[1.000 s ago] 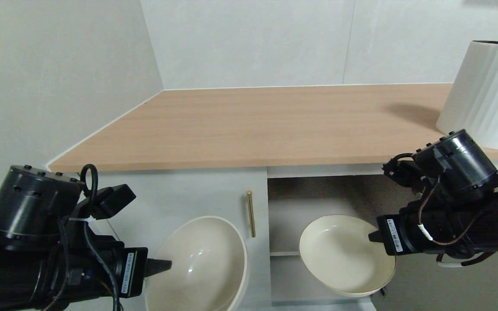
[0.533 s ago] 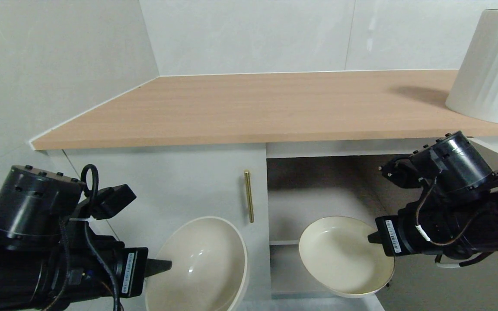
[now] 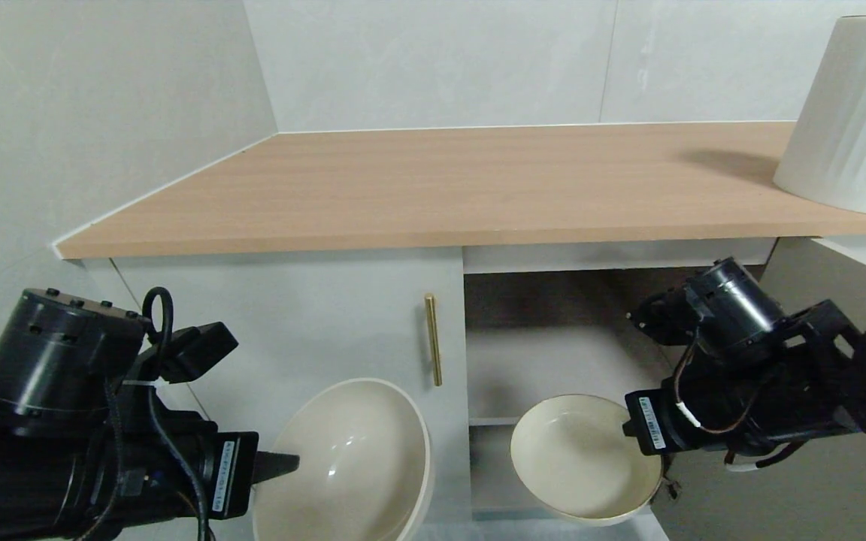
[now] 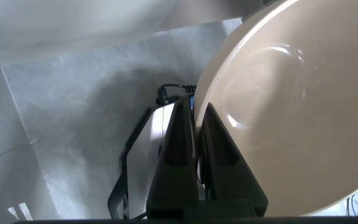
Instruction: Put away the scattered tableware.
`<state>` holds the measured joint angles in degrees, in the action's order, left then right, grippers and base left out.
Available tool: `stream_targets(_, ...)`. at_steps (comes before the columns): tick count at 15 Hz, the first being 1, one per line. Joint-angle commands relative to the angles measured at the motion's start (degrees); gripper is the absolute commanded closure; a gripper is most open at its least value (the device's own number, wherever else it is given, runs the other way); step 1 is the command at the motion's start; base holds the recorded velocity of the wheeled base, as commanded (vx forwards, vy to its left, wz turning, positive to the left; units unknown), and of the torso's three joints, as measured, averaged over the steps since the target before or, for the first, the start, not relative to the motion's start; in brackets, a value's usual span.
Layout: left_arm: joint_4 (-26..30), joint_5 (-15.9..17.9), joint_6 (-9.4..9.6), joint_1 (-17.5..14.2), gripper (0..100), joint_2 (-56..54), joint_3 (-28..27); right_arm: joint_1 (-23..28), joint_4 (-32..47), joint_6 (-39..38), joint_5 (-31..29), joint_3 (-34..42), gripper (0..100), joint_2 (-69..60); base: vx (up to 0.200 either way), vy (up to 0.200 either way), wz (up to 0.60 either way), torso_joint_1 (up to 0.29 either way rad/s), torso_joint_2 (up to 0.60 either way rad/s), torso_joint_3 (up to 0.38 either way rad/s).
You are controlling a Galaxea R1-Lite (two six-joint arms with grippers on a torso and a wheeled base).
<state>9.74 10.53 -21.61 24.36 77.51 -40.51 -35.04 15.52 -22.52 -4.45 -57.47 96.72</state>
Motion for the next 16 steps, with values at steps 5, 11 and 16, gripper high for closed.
stream_targets(5,0.0,0.0,-0.01,0.0,100,0.1,0.0,2.2,-10.7,-0.2,0.0,0.8,100,16.4,0.000,0.000,0.00,0.000,0.00,0.000)
stream_targets(11,0.0,0.1,-0.01,0.0,100,0.1,0.1,7.7,-32.0,-1.8,-5.8,0.3,100,29.8,0.000,0.000,0.00,0.000,0.00,0.000)
stream_targets(16,0.0,0.0,-0.10,0.7,100,0.7,0.1,10.8,-38.5,-2.1,-13.4,-3.1,100,36.3,0.000,0.000,0.00,0.000,0.00,0.000)
